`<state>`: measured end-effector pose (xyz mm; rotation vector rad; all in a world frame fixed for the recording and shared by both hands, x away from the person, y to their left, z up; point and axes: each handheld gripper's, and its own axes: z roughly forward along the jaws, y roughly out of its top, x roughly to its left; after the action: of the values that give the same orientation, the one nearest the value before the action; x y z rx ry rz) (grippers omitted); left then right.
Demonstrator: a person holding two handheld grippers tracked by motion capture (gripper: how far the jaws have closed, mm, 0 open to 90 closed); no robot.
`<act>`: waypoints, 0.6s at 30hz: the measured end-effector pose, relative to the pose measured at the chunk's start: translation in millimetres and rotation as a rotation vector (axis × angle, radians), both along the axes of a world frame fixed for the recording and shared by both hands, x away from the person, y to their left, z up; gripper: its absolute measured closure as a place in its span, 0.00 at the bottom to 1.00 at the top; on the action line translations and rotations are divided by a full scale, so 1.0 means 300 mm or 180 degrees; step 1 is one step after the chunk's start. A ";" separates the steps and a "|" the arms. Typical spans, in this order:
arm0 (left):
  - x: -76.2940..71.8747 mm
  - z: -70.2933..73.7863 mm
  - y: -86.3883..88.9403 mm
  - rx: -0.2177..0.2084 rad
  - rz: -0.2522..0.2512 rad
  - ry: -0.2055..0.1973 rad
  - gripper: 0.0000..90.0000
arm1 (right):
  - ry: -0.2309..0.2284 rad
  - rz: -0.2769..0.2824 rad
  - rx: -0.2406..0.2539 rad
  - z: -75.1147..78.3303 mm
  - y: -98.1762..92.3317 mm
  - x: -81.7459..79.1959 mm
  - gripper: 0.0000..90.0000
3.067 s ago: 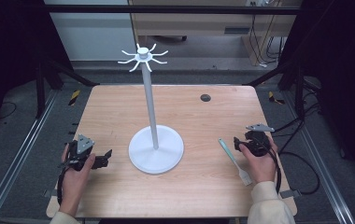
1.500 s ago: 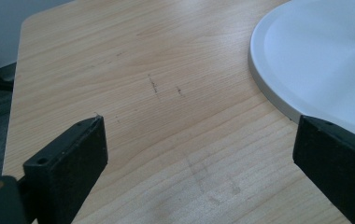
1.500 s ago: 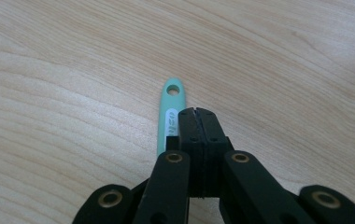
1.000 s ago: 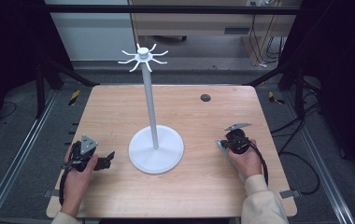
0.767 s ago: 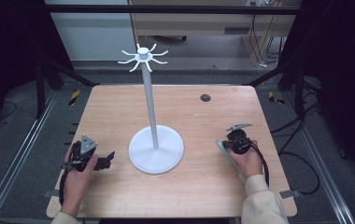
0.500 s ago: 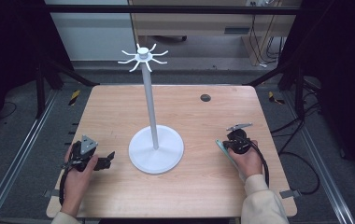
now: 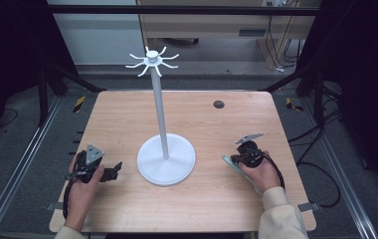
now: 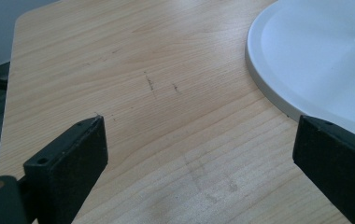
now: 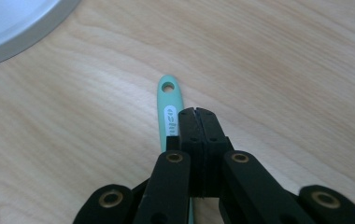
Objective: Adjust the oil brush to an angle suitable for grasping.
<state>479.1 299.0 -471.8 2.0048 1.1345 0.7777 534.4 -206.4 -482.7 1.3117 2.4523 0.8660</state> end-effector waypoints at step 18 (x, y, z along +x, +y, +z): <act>-0.003 0.004 0.013 -0.0025 0.0037 -0.0030 0.03 | -0.0133 0.0185 -0.0304 0.072 0.013 -0.091 1.00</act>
<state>478.2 302.8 -470.7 1.9878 1.1430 0.7867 507.2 -202.6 -460.9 1.1835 2.4778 0.7711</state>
